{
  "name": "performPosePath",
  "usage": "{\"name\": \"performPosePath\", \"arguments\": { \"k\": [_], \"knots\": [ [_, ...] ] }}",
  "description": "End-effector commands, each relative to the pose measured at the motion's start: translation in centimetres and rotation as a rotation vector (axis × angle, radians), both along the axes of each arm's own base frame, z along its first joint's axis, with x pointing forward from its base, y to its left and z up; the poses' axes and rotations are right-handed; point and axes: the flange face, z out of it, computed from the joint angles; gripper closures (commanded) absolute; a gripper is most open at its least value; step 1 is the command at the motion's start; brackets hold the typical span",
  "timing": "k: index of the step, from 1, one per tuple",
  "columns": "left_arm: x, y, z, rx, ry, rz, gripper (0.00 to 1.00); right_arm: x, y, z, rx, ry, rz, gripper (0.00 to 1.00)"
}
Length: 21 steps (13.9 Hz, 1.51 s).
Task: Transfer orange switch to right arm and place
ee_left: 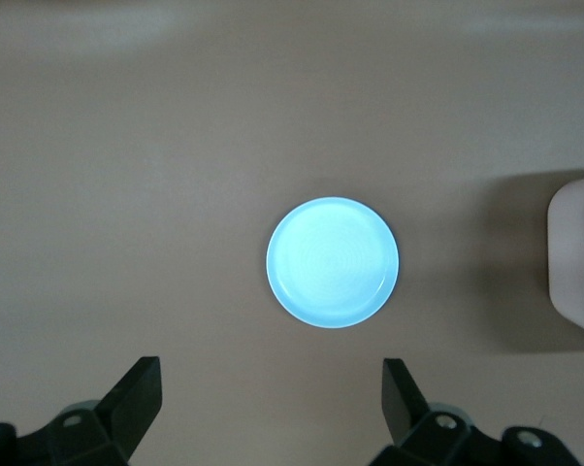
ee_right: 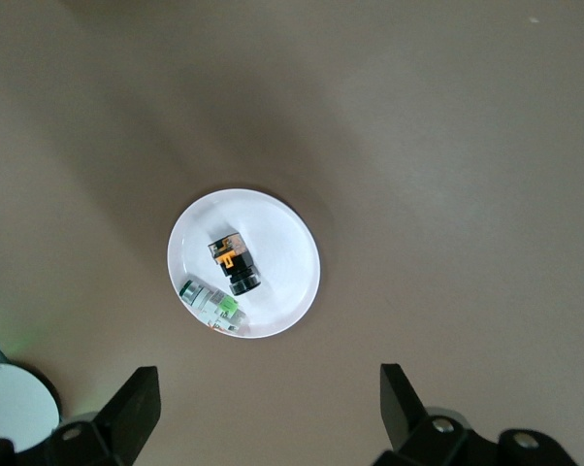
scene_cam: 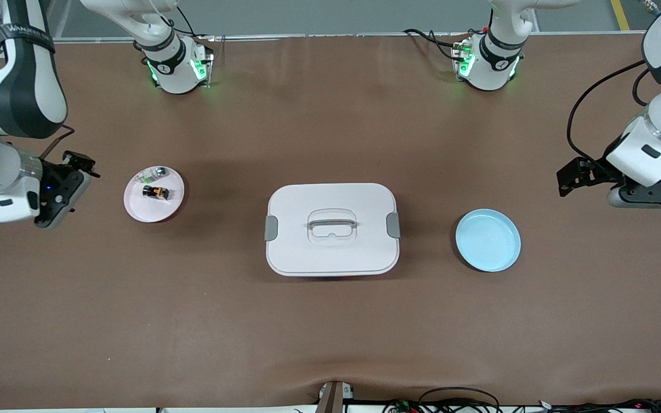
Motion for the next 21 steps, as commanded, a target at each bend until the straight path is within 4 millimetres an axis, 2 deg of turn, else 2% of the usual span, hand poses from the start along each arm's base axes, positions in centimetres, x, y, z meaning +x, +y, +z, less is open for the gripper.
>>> {"name": "performPosePath", "arguments": {
  "k": [1,4,5,6,8,10,15,18,19,21],
  "knots": [
    [-0.8,1.2,2.2,-0.029,-0.039,0.011,0.0,0.5,-0.2,2.2,-0.049,0.012,-0.136,0.0],
    [-1.8,1.8,3.7,-0.029,-0.053,0.02,0.0,0.7,0.3,5.8,-0.092,-0.004,-0.347,0.0],
    [-2.3,2.0,4.5,-0.033,-0.063,0.025,0.0,0.9,0.7,6.8,-0.112,-0.028,-0.467,0.0],
    [-2.8,2.0,4.6,-0.032,-0.039,0.026,0.0,1.0,1.3,7.7,-0.131,-0.048,-0.595,0.0],
    [-3.7,1.9,4.3,-0.028,0.024,0.02,0.0,1.0,2.5,8.9,-0.155,-0.06,-0.732,0.0],
    [-4.0,1.9,4.3,-0.044,0.059,0.024,0.0,0.8,2.7,9.5,-0.169,-0.059,-0.787,0.0],
    [-3.4,1.8,4.9,-0.045,0.042,0.039,0.0,1.2,2.6,13.1,-0.159,-0.132,-1.047,0.0],
    [-2.7,0.6,5.7,-0.033,0.019,0.023,0.0,1.3,2.5,13.4,-0.154,-0.135,-1.064,0.0],
    [-2.7,0.9,5.5,-0.035,0.022,0.037,0.0,1.4,2.8,14.3,-0.141,-0.152,-1.061,0.0],
    [-2.6,1.3,5.5,-0.045,0.023,0.052,0.0,1.4,2.9,14.6,-0.136,-0.159,-1.062,0.0]
  ]
}}
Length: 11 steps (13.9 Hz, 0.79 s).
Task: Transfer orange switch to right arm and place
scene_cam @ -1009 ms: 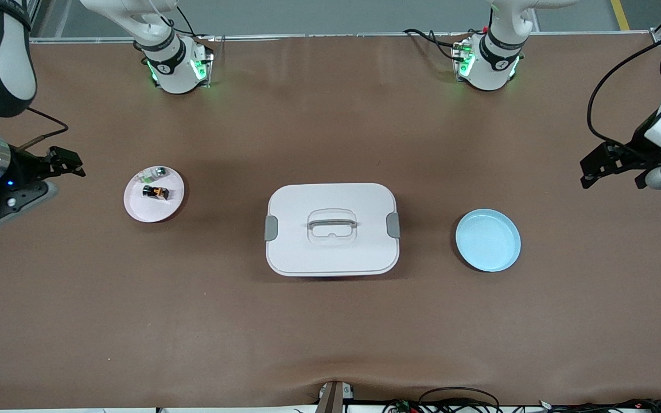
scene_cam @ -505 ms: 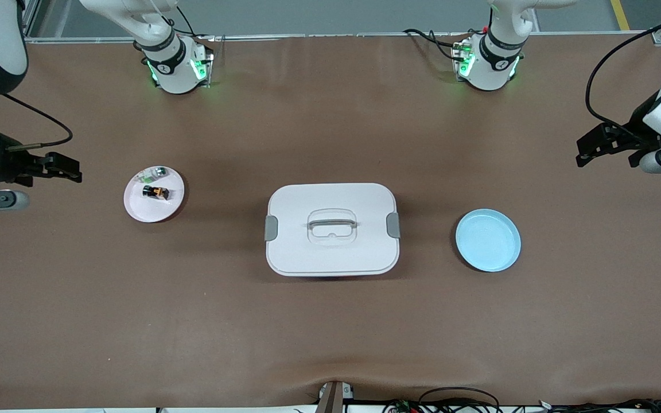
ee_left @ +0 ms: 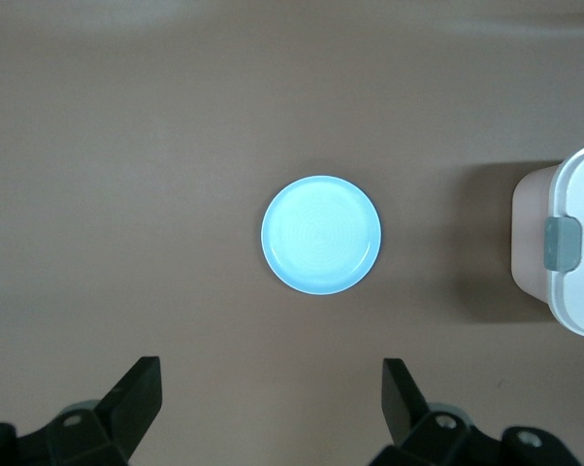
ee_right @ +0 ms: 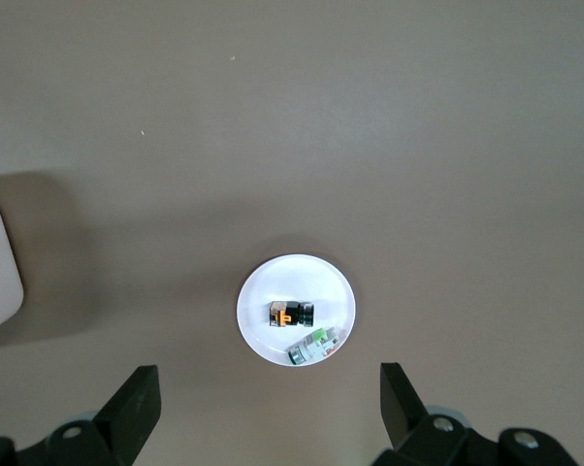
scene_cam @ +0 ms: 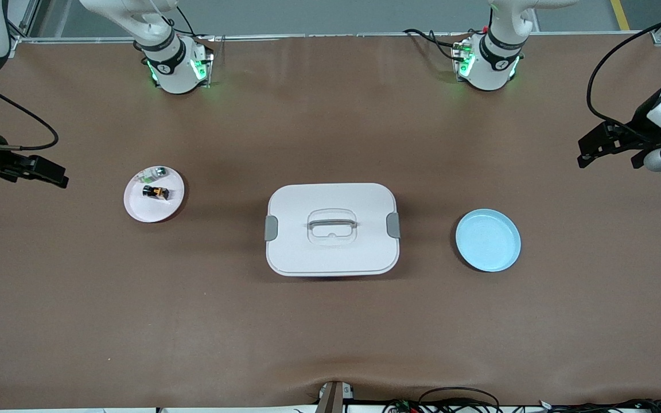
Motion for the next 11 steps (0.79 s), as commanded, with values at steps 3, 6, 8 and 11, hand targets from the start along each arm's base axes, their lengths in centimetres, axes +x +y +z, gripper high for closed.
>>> {"name": "performPosePath", "arguments": {
  "k": [3,6,8,11],
  "knots": [
    [0.47,-0.07,0.4,-0.004,-0.002,0.004,0.0,0.42,0.19,0.83,-0.004,-0.013,-0.022,0.0],
    [0.47,-0.08,0.4,-0.013,-0.002,0.005,0.0,0.39,-0.23,1.14,-0.009,-0.02,-0.03,0.0],
    [0.49,-0.02,0.49,-0.016,-0.004,0.004,0.0,0.3,-0.33,1.08,-0.003,-0.012,-0.033,0.0],
    [0.64,-0.52,0.15,-0.013,0.0,0.001,0.0,0.31,-0.47,1.15,-0.015,-0.014,-0.03,0.0]
  ]
}}
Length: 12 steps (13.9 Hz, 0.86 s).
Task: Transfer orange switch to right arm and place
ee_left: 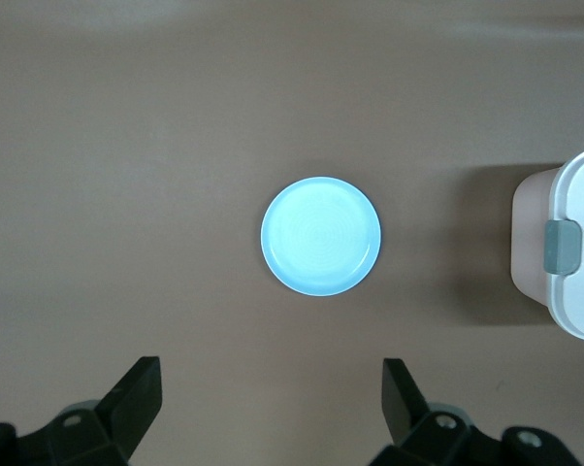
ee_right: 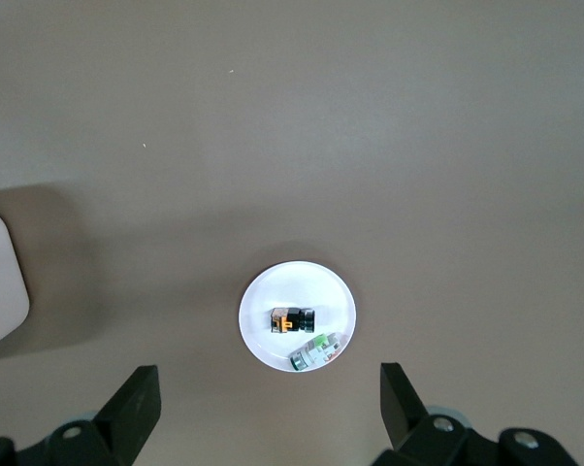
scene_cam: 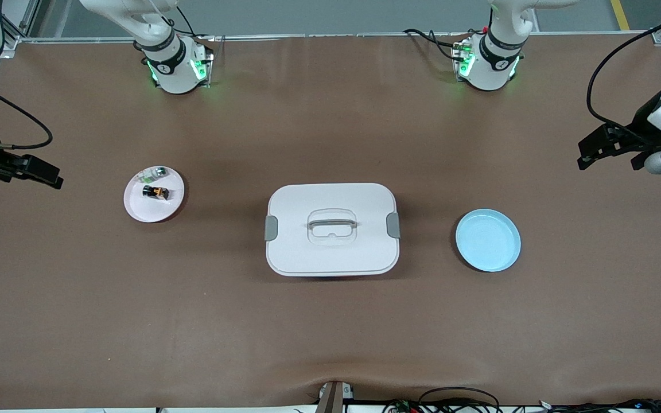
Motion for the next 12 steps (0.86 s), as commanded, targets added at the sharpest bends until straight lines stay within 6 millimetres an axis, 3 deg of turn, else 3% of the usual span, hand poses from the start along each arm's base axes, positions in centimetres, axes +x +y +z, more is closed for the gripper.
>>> {"name": "performPosePath", "arguments": {
  "k": [1,4,7,9,12],
  "knots": [
    [0.7,0.0,-0.1,-0.015,0.004,0.009,0.0,0.2,-0.3,0.8,-0.012,-0.004,-0.015,0.0],
    [1.0,0.1,0.2,-0.015,-0.004,0.009,0.0,-0.3,-1.7,1.9,0.023,0.0,-0.042,0.0],
    [1.2,-0.1,0.4,-0.015,-0.008,0.006,0.0,-0.7,-1.0,2.1,0.018,0.024,-0.028,0.0],
    [1.2,0.1,0.3,-0.012,-0.007,0.01,0.0,-0.9,-1.7,2.0,0.022,0.039,-0.029,0.0],
    [1.3,0.1,0.3,-0.005,-0.008,0.009,0.0,-2.1,-3.3,1.8,0.056,0.108,0.124,0.0]
  ]
}}
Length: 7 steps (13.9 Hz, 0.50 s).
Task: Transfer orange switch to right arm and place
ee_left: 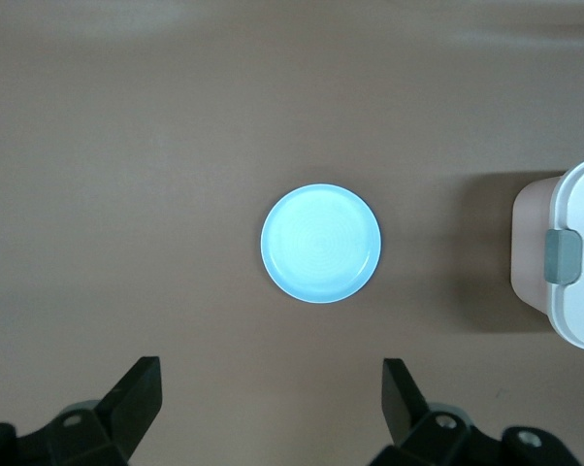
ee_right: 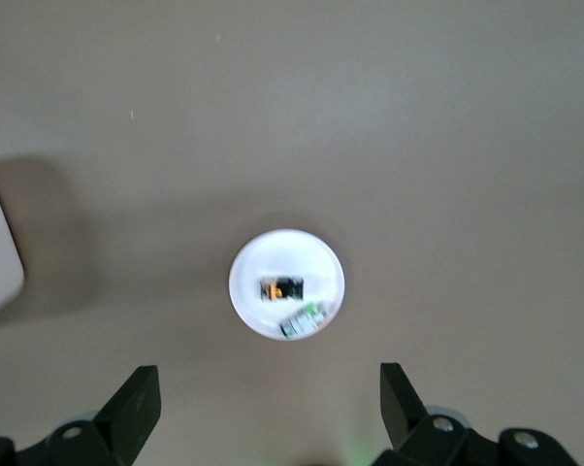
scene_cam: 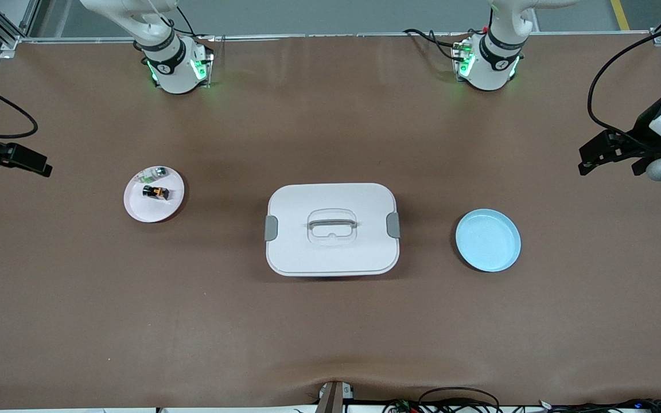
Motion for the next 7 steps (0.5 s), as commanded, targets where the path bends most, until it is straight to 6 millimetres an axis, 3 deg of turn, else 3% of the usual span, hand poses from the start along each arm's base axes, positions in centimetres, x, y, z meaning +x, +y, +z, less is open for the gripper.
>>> {"name": "performPosePath", "arguments": {
  "k": [1,4,7],
  "knots": [
    [0.4,-0.1,0.5,-0.003,-0.005,0.004,0.0,-0.8,-1.5,0.8,0.047,0.031,0.115,0.0],
    [0.4,-0.1,0.5,-0.001,-0.006,0.003,0.0,-1.6,-0.9,3.0,0.043,-0.011,0.133,0.0],
    [0.4,0.1,0.5,-0.003,-0.005,0.008,0.0,-2.6,-2.0,4.0,0.044,-0.005,0.119,0.0]
  ]
}}
